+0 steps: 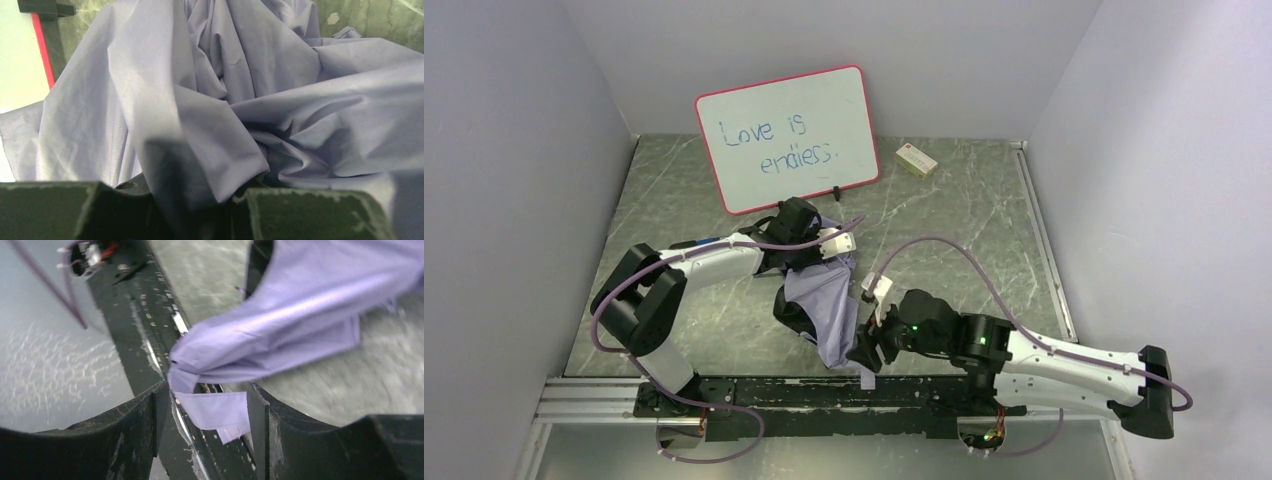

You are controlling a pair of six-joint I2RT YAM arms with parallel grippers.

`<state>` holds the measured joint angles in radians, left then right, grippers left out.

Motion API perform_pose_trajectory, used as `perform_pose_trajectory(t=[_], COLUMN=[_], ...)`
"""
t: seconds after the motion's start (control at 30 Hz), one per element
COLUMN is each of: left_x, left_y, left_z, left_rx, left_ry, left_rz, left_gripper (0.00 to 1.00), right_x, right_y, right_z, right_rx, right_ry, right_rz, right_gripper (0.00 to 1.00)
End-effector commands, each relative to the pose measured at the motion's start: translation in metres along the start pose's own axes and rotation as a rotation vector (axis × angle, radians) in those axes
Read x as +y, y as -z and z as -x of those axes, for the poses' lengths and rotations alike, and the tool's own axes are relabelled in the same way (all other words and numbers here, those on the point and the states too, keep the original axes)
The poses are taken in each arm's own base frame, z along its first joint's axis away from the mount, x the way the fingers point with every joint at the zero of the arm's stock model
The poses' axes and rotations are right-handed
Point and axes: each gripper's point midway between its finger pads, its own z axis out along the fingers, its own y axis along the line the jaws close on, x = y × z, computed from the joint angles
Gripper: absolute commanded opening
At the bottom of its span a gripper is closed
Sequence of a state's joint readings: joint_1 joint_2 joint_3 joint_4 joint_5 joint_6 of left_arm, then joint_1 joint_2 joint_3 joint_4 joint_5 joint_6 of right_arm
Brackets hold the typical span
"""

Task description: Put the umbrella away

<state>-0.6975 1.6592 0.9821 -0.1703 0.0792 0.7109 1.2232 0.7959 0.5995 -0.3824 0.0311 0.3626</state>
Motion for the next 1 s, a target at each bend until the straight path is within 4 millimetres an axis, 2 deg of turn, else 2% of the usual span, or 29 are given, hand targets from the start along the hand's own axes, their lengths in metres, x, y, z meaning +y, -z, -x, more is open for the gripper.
perform_pose_trajectory(t=[0.0, 0.07, 0.2, 0.3, 0.4, 0.63, 0.97], left_x=[0.005, 0.003, 0.004, 0.004, 0.004, 0.004, 0.003], left_y=[0.0, 0.0, 0.0, 0.0, 0.001, 0.001, 0.0], left_z=[0.009, 0.008, 0.008, 0.008, 0.008, 0.007, 0.007], left_rx=[-0.028, -0.028, -0.025, -0.022, -0.025, -0.019, -0.017], left_ry=[-0.026, -0.027, -0.029, -0.031, -0.034, -0.038, -0.04], left_rz=[0.027, 0.024, 0.027, 0.028, 0.029, 0.032, 0.028], left_gripper=[0.06, 0.06, 0.07, 0.06, 0.07, 0.07, 0.06], right_x=[0.051, 0.051, 0.047, 0.043, 0.038, 0.031, 0.032], right_y=[0.011, 0.006, -0.011, -0.017, -0.019, -0.022, -0.024], right_z=[0.033, 0.027, -0.003, -0.017, -0.023, -0.019, -0.042], right_rx=[-0.231, -0.209, -0.017, 0.071, 0.117, 0.184, 0.345], right_ry=[0.34, 0.431, 0.571, 0.636, 0.678, 0.692, 0.717], right_rz=[0.339, 0.36, 0.402, 0.425, 0.425, 0.383, 0.424], right_gripper=[0.62, 0.63, 0.64, 0.64, 0.63, 0.58, 0.52])
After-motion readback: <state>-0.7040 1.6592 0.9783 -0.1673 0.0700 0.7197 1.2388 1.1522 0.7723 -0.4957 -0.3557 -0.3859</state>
